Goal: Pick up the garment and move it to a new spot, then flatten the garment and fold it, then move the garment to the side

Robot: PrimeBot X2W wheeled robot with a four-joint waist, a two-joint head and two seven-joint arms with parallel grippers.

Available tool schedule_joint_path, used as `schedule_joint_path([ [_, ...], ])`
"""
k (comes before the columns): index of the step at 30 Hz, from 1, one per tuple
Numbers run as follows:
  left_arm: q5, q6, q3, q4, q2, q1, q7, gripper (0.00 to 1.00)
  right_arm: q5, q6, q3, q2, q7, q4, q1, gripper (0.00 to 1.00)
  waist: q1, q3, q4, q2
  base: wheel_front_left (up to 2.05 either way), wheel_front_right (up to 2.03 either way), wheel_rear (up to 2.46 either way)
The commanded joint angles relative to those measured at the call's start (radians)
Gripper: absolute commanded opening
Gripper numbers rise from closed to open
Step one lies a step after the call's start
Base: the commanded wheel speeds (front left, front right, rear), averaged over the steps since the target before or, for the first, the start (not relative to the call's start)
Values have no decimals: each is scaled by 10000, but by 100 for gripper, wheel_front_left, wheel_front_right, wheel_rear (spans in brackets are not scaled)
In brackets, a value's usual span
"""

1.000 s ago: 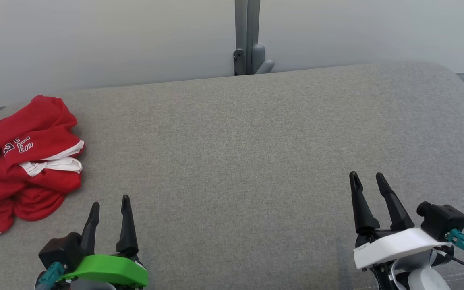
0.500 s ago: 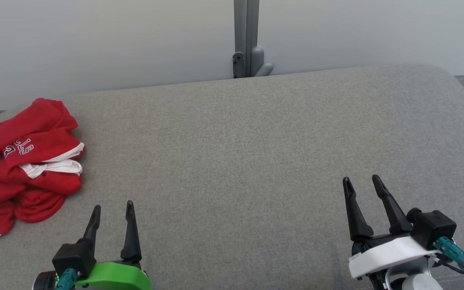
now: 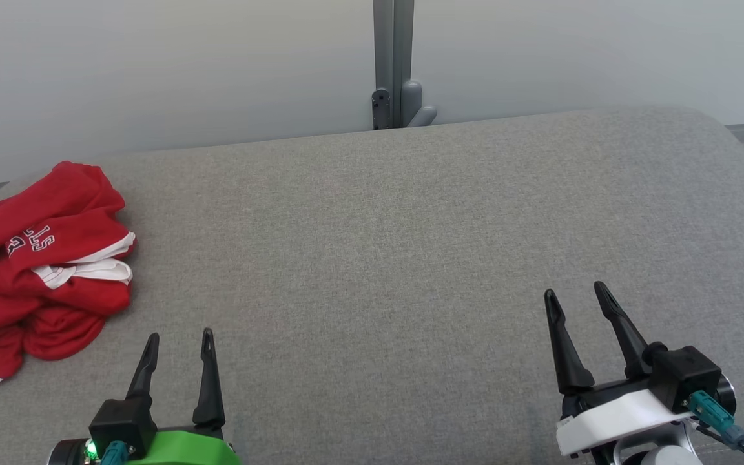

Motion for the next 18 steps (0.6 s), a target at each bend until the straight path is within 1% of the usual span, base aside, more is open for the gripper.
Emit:
schedule_joint_path([
  [1, 80, -24, 25, -19, 43, 131, -80, 100, -177, 3, 18, -47, -101, -94, 104, 100, -1, 1, -3, 103, 0, 0, 0],
  [14, 783, -84, 62, -34, -44, 238, -322, 100, -1033, 4, 79, -53, -327, -271, 246, 100, -1, -9, -14, 115, 0, 0, 0],
  [18, 847, -116, 89, -10, -57, 237, -319, 100, -951, 2, 58, -53, -332, -191, 227, 100, -1, 1, -20, 117, 0, 0, 0],
])
